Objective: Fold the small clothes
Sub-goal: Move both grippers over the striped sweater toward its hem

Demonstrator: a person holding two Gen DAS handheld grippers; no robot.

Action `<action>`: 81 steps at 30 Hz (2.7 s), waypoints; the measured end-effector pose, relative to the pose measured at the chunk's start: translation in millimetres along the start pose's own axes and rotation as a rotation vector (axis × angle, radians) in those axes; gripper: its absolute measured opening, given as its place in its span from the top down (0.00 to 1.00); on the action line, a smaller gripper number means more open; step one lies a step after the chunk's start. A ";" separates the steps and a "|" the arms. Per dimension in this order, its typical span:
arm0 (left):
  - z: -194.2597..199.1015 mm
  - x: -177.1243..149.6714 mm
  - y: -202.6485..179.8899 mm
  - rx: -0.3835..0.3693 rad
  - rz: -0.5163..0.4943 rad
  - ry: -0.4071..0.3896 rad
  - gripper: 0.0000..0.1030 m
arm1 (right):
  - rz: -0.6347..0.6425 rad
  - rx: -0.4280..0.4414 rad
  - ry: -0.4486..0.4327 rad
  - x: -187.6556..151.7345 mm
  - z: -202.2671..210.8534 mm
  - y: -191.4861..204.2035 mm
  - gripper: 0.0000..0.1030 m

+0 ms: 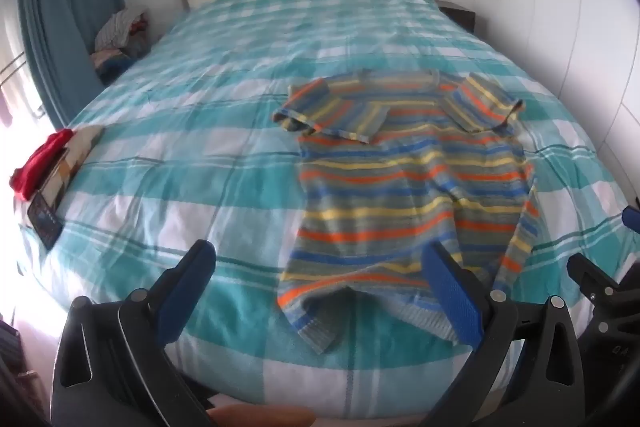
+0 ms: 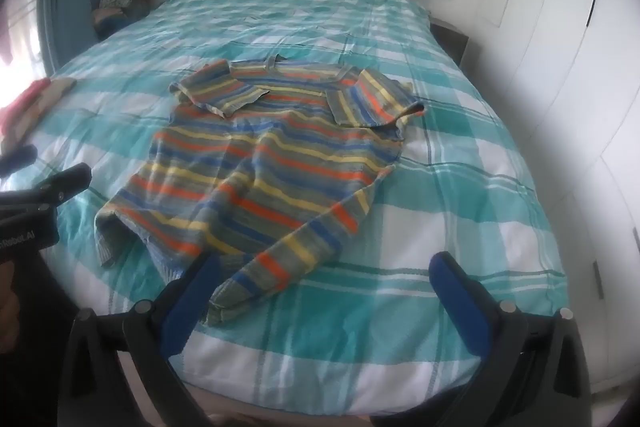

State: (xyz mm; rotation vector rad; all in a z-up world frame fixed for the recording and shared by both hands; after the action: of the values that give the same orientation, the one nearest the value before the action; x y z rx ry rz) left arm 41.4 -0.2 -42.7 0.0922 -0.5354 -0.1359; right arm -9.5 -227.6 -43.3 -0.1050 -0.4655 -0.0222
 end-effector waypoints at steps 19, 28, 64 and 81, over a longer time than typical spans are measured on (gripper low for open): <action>0.7 -2.2 7.4 0.003 -0.001 -0.007 0.00 | 0.004 0.004 0.008 1.1 0.7 5.8 0.00; -2.2 -3.0 8.5 0.002 0.004 0.002 0.00 | 0.007 -0.001 0.005 -0.7 1.1 8.0 0.00; -1.6 -9.9 22.7 -0.062 0.000 0.004 0.00 | -0.006 -0.104 -0.002 1.1 3.3 -7.2 0.00; -10.7 -8.1 5.2 -0.048 -0.026 0.057 0.00 | -0.014 -0.145 0.007 1.3 1.0 -12.9 0.00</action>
State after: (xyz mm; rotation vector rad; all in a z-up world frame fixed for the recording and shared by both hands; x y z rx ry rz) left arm 40.6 6.7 -55.3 0.0559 -0.4739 -0.1705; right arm -9.4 -240.3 -40.6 -0.2436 -0.4579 -0.0704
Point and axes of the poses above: each gripper's, at about its wrist camera, not at the fingertips, and z roughly against the way its jaws point, y to its left, x to its top, the point moved 6 cm from there along -z, roughly the way its jaws point, and after that the axes turned 13 degrees about y, right-handed, at the moved point
